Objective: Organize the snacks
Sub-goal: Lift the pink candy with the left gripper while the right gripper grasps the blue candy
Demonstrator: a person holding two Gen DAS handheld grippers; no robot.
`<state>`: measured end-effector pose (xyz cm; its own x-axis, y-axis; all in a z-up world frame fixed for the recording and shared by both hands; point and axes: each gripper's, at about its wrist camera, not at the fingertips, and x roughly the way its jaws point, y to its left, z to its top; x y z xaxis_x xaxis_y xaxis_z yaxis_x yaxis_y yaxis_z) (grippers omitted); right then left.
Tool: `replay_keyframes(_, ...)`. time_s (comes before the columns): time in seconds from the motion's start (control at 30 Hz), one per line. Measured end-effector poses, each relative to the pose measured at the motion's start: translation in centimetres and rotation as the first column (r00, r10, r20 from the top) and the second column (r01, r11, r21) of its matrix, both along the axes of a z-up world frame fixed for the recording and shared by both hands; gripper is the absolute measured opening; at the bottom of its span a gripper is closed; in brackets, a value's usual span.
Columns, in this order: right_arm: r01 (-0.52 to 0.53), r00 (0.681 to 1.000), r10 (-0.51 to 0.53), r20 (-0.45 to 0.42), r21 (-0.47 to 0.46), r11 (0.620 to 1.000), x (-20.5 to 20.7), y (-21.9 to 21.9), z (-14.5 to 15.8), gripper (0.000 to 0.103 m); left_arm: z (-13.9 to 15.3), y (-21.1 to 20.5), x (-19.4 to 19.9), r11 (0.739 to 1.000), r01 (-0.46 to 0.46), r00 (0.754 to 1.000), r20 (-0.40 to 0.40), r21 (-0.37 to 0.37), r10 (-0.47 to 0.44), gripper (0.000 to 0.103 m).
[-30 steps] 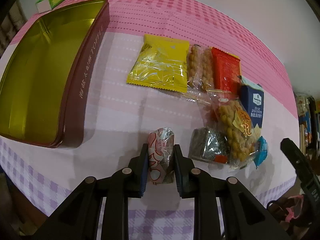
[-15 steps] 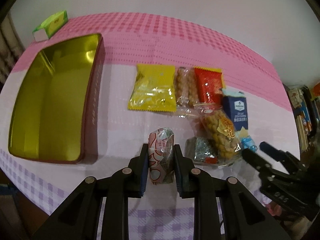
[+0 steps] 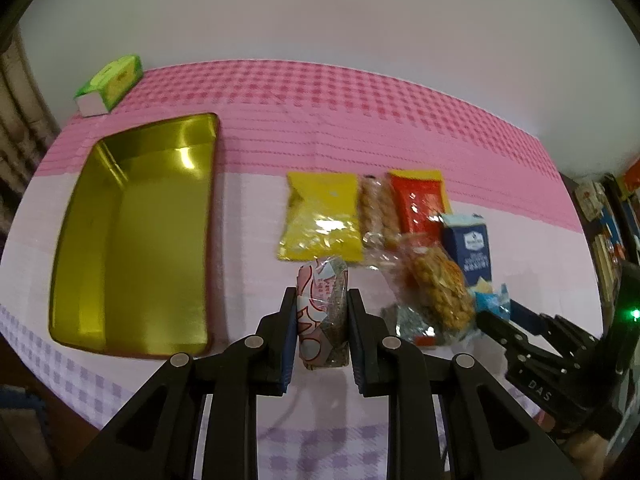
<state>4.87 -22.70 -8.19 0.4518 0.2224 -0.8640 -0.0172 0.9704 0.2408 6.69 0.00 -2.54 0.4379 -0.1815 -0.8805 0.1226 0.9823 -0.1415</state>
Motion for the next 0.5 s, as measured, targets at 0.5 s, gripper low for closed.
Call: replay_keyframes(0.5,0.002,1.0,-0.001,0.016,-0.05,0.999,0.0,0.3,0.2,0.032,-0.3,5.9,1.8,0.991,-0.119,0.993,0.009,0.062,0.119,0.024)
